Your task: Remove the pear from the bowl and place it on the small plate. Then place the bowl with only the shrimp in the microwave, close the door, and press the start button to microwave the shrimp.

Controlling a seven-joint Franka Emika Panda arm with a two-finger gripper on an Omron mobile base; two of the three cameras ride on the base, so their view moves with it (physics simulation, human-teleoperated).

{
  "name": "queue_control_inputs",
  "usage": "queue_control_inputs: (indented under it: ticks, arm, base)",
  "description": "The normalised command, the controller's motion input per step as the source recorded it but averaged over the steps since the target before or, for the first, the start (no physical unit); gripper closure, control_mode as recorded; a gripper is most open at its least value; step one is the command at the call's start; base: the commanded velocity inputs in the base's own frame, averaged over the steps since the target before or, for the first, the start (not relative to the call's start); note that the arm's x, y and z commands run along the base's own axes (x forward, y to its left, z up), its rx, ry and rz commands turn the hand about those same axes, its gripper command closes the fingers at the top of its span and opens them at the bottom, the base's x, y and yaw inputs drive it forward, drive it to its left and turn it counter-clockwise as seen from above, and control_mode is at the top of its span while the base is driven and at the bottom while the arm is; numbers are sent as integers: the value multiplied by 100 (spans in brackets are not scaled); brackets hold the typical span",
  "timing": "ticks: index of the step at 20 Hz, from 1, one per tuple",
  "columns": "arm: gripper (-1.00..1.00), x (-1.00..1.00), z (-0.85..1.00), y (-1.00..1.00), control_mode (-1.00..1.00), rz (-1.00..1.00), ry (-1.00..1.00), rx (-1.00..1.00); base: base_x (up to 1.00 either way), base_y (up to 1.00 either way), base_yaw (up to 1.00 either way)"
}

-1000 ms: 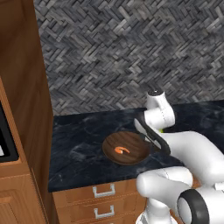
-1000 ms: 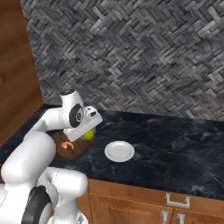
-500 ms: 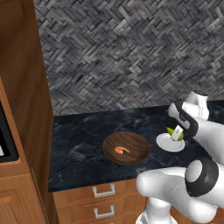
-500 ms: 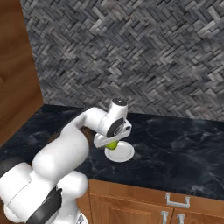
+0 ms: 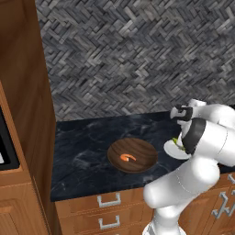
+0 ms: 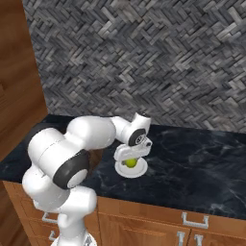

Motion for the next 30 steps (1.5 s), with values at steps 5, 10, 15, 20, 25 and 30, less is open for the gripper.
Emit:
queue_control_inputs:
  ticks: [5,10,15,20,25,30]
  arm:
    - [100,19,-48,0,-100,0,7,0]
    - [-100,18,-48,0,-100,0,4,0]
    - [-100,2,-11,0,-100,0,1,0]
    - [-100,-25,54,5,-100,0,-1,0]
    - [-100,-15,35,15,-100,0,-3,0]
    - [-100,0,-2,7,-100,0,0,0]
  base:
    - [0,0,0]
    - [0,0,0]
    - [0,0,0]
    - [0,0,0]
    - [0,0,0]
    - [0,0,0]
